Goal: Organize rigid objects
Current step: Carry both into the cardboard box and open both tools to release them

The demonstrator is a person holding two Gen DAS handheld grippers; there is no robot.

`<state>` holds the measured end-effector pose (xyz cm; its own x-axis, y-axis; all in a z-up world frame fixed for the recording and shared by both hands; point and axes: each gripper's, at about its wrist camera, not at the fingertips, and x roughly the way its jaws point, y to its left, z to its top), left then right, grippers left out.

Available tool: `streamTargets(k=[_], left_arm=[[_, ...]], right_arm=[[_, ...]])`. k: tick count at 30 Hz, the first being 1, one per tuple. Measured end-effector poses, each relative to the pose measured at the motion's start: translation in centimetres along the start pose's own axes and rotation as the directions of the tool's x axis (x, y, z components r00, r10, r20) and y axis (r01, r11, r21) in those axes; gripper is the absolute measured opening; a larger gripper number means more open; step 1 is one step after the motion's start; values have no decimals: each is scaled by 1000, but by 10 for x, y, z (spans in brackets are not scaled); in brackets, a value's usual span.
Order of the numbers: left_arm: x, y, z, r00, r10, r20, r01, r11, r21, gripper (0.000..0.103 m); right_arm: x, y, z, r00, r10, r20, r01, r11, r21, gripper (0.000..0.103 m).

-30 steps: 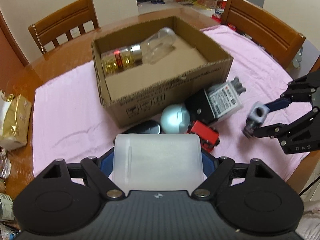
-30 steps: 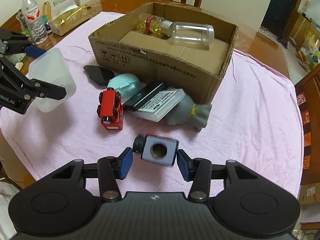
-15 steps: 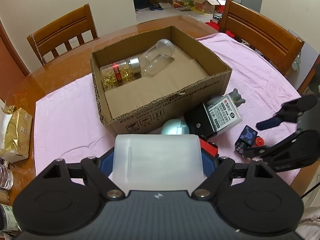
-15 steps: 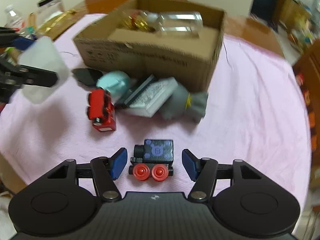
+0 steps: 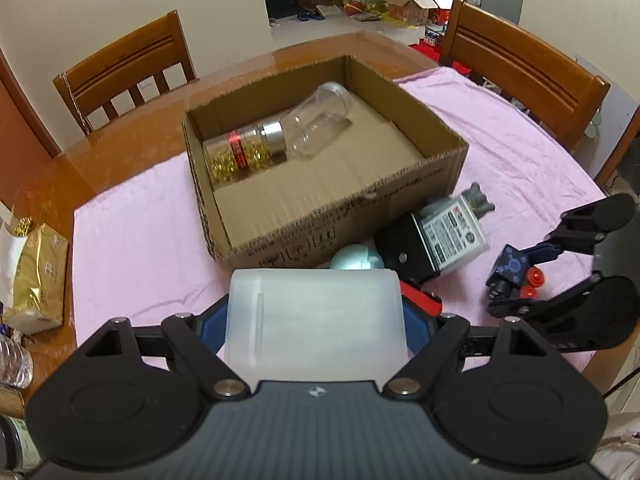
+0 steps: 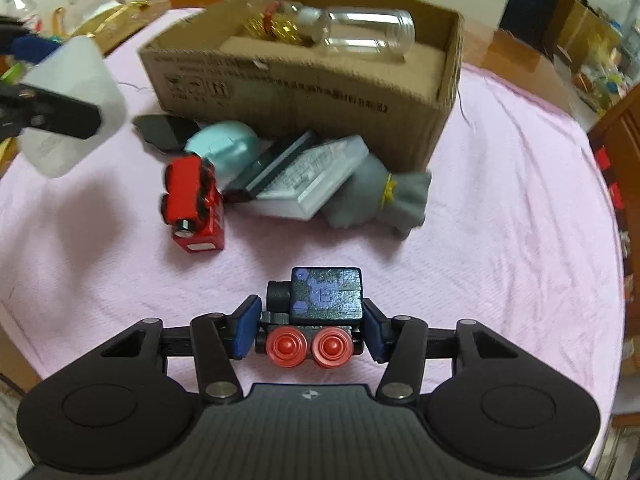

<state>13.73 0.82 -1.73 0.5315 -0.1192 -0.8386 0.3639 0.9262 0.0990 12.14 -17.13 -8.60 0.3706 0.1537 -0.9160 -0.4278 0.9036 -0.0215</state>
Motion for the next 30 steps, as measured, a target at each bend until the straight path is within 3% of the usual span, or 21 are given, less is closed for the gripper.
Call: streamTargets(k=[9,18,20,23,30], left_arm=[[8,20,46,993,54,102,-51,998,-29,83],[46,41,82,981,106,160,-90,990,-104,83],[54,45,83,974,120,191,-97,987,-126,99],[57,47,78,968,160,192,-134,980,-144,99],[34,55,47,976,156,152,-121,969,-216,100]], right_arm=[[-59,-7,37,994,25,105,-13,994,-112,58],[-84,-18,80,978,11,207,18,990,-138,58],[-85,-19,85,976,4,220,27,990,-139,58],[-82,-20,88,974,3,224,28,990,-136,58],[-72,-22,97,979,6,204,21,991,-131,58]])
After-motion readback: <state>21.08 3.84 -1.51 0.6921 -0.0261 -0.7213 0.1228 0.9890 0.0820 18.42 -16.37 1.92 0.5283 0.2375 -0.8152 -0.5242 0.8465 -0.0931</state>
